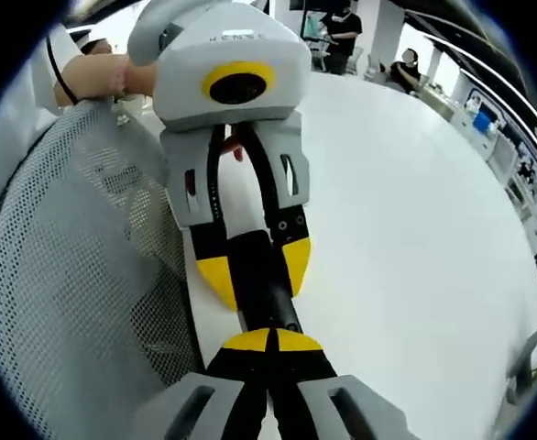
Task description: Press the specified remote control buttons in sequence, fully releasing each button before pressing the next.
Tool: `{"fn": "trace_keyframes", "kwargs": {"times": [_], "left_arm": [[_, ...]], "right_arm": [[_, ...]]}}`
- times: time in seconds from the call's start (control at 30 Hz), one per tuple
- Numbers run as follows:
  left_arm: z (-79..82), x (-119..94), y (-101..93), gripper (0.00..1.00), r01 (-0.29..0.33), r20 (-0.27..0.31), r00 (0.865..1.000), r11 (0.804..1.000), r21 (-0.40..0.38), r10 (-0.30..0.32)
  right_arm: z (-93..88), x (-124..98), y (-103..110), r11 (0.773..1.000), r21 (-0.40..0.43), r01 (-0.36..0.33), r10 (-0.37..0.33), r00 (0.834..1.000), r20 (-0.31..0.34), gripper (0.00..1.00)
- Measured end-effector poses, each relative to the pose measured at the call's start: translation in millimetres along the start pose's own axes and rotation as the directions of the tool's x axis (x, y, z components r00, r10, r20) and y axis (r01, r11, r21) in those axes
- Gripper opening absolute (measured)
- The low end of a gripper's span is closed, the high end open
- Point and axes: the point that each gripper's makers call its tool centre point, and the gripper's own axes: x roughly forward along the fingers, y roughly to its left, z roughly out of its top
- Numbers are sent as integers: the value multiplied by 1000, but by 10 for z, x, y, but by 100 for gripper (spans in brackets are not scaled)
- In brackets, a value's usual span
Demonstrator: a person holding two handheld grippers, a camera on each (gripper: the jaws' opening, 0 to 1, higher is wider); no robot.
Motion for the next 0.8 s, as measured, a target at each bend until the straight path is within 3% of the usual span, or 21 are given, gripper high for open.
{"fn": "trace_keyframes", "kwargs": {"times": [0.23, 0.37, 0.57, 0.8], "left_arm": [[-4, 3, 5, 24, 2, 4, 1000, 1000, 3, -2], [-2, 1, 1, 24, 0, 3, 1000, 1000, 8, 0], [-5, 2, 1, 24, -2, 0, 1000, 1000, 15, 2], [-6, 3, -4, 24, -6, -6, 1000, 1000, 28, 6]], "right_arm": [[-8, -1, -21, 999, 54, -2, 2, 1000, -7, 0], [-4, -16, -2, 989, 134, -59, 55, 998, 32, 0], [-16, -50, -116, 993, 113, -40, 39, 999, 11, 0], [-9, -6, -114, 988, 129, -82, 84, 996, -3, 0]]}}
